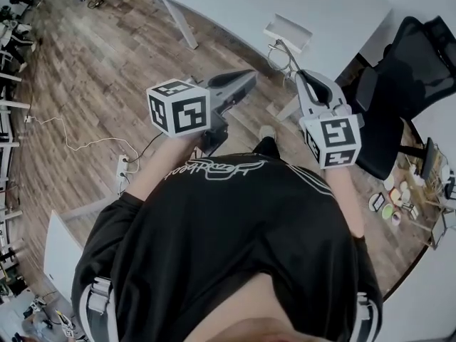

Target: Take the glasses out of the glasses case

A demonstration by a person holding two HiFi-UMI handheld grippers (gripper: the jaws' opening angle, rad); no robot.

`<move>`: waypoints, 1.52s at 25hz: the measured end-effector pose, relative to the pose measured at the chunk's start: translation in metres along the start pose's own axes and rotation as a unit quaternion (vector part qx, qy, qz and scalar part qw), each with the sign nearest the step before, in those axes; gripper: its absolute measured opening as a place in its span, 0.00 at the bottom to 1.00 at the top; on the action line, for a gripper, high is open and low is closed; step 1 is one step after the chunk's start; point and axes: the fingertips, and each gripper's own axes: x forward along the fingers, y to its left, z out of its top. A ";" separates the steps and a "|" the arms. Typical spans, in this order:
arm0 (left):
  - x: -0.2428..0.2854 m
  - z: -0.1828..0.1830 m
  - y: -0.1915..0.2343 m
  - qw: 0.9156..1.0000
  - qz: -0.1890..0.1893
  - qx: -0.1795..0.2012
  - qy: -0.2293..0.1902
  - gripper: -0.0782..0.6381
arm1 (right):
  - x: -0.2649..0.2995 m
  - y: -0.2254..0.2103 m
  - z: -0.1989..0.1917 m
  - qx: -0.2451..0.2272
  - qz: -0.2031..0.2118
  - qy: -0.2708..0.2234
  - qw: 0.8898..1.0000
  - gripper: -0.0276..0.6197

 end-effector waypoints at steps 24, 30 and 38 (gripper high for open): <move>-0.050 -0.027 -0.049 0.998 -0.063 0.024 -0.007 0.12 | -0.093 0.058 0.011 0.153 0.006 -0.096 0.984 0.07; -0.050 -0.034 -0.049 0.998 -0.062 0.019 -0.007 0.12 | -0.095 0.059 0.005 0.183 0.014 -0.105 0.977 0.07; -0.052 -0.039 -0.059 0.998 -0.065 0.025 -0.005 0.12 | -0.101 0.066 0.001 0.193 0.024 -0.107 0.975 0.07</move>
